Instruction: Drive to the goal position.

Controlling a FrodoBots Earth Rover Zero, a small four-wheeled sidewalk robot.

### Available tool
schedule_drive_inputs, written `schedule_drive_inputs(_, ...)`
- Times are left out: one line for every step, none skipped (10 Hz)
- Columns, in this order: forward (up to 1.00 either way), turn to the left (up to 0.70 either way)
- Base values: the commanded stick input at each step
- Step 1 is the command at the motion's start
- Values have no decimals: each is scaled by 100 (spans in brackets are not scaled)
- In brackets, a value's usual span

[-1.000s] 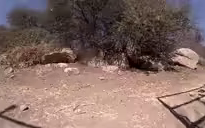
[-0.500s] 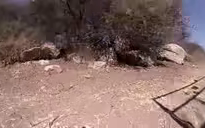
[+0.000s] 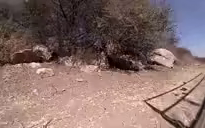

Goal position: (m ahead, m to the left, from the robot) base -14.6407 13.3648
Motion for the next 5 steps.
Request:
schedule_drive_inputs(0,-45)
schedule_drive_inputs(0,-45)
schedule_drive_inputs(0,-45)
schedule_drive_inputs(0,-45)
schedule_drive_inputs(0,-45)
